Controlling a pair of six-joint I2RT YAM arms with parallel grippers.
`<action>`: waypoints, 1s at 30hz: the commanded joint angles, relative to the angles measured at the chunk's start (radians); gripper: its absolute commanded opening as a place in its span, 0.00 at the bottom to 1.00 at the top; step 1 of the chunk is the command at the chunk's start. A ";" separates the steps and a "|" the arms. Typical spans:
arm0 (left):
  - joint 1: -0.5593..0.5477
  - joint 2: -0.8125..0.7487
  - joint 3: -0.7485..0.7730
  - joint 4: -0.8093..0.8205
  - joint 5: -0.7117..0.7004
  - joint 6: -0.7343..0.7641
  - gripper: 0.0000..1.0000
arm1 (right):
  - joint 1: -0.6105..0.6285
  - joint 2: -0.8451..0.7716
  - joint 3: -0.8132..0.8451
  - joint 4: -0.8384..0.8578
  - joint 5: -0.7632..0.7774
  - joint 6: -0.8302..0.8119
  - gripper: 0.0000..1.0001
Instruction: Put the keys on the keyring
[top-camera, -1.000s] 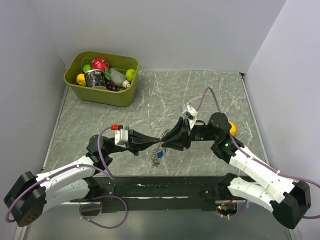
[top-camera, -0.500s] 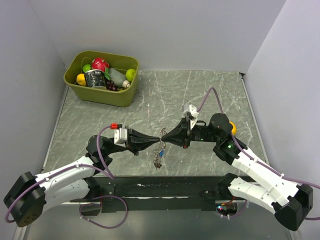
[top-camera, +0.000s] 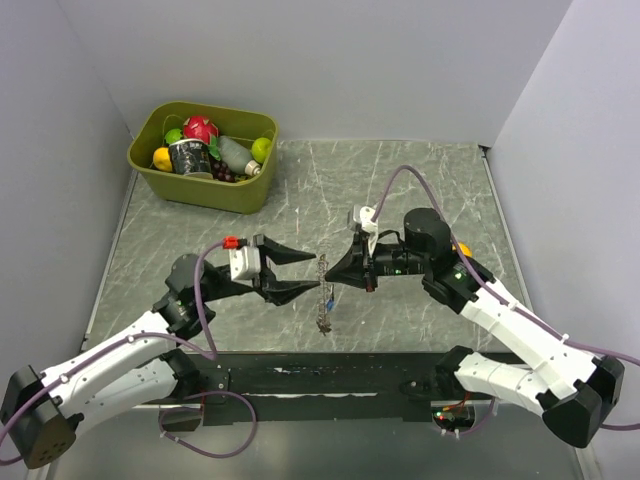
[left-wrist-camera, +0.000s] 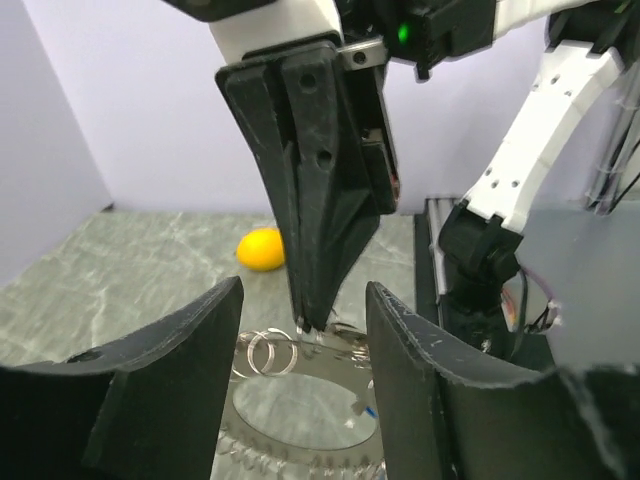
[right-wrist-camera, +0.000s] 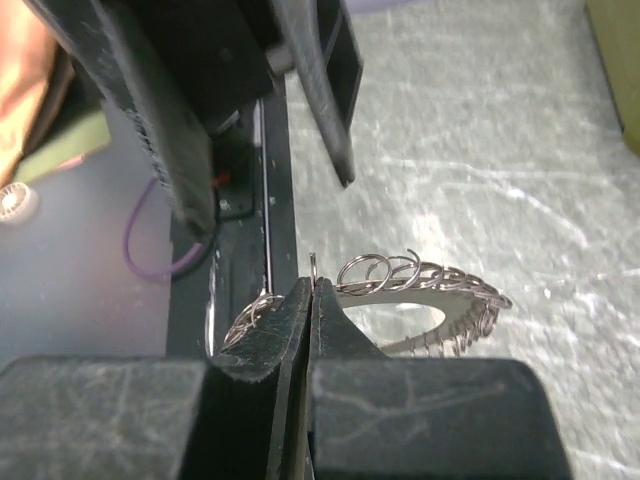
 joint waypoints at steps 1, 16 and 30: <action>-0.004 0.003 0.133 -0.320 -0.041 0.147 0.60 | -0.004 0.025 0.107 -0.126 0.014 -0.121 0.00; -0.004 0.184 0.363 -0.787 0.088 0.335 0.51 | -0.003 0.048 0.073 -0.164 0.003 -0.195 0.00; -0.004 0.171 0.342 -0.705 0.157 0.316 0.39 | -0.004 0.041 0.023 -0.123 -0.009 -0.169 0.00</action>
